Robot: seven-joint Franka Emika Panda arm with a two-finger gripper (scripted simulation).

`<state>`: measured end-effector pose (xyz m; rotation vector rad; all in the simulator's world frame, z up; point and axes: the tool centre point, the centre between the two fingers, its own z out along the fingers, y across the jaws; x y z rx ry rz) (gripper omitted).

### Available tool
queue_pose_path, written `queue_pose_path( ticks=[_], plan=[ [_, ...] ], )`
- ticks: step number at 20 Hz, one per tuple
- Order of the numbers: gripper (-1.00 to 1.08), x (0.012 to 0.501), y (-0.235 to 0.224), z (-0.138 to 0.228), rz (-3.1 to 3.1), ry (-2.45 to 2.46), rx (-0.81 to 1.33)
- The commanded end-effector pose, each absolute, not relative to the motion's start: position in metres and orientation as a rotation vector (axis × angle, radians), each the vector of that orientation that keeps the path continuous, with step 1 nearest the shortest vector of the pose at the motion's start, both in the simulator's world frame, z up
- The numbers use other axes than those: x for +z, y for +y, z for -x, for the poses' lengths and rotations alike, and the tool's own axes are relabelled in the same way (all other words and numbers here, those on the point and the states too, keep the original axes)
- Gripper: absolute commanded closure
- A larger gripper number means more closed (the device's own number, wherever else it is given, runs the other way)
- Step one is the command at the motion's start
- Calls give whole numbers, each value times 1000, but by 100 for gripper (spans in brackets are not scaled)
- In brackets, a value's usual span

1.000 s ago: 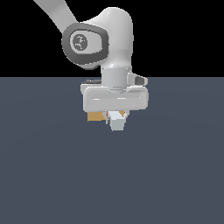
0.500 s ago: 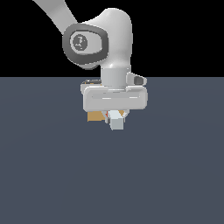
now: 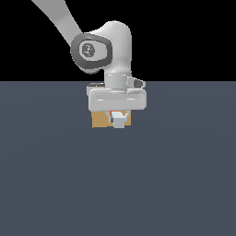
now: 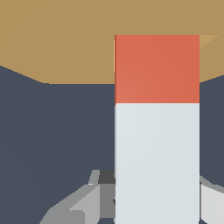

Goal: Insert the peg into the horizontal hole in a box.

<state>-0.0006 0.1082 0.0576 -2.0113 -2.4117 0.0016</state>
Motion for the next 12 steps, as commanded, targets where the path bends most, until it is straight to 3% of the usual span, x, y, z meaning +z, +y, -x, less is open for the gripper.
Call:
queue_pose_path(
  ticks=[1, 12],
  plan=[
    [108, 59, 124, 3, 2013, -2412, -1],
    [108, 59, 136, 3, 2014, -2413, -2]
  ],
)
